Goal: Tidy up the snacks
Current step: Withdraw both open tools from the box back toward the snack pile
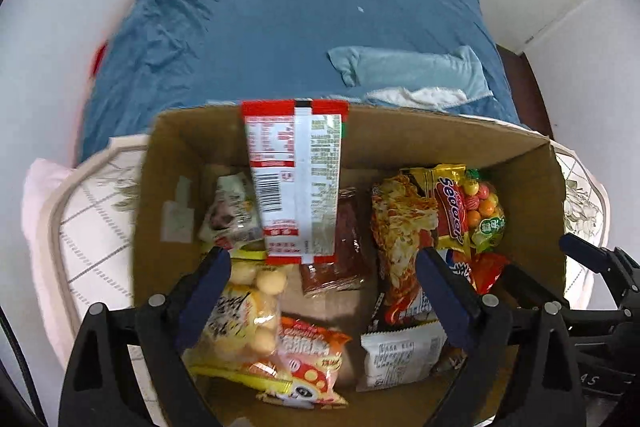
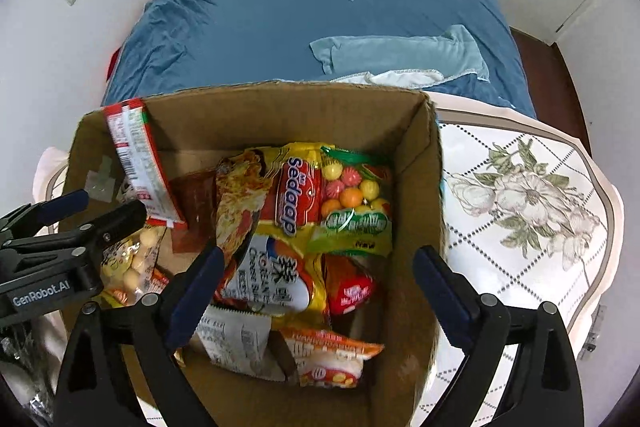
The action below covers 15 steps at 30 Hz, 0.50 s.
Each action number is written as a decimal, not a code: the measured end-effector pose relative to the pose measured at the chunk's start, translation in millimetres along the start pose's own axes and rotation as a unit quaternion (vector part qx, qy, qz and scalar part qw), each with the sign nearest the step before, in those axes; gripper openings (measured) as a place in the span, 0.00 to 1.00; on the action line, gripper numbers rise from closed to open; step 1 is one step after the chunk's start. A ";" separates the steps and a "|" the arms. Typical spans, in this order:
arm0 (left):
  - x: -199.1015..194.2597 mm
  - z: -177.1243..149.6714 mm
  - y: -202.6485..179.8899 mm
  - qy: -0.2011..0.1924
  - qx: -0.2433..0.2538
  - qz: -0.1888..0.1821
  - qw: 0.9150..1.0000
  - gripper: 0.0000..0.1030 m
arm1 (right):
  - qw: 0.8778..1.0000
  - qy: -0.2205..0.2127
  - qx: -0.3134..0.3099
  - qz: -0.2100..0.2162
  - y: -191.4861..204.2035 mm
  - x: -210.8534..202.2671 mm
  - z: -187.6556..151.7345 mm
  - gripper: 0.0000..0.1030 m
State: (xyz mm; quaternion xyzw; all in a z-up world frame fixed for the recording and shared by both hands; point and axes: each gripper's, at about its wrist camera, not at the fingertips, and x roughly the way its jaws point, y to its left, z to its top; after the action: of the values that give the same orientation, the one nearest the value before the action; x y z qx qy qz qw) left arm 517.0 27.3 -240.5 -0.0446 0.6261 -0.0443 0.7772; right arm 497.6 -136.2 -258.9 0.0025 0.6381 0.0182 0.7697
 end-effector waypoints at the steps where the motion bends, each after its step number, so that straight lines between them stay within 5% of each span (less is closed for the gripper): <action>1: -4.6 -3.7 -0.5 -0.007 0.000 0.006 1.000 0.92 | 1.000 0.000 0.000 0.000 0.0 0.0 0.0 0.95; 15: -89.1 -80.9 -1.2 -0.122 0.005 0.046 0.991 0.92 | 0.998 -0.068 -0.001 0.006 14.4 -63.0 -71.4 0.95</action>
State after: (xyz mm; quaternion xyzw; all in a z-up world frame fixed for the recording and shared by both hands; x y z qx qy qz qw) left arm 419.0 36.1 -171.2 -0.0168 0.5276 -0.0064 0.8493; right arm 415.5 -125.1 -210.0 0.0064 0.5840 0.0235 0.8114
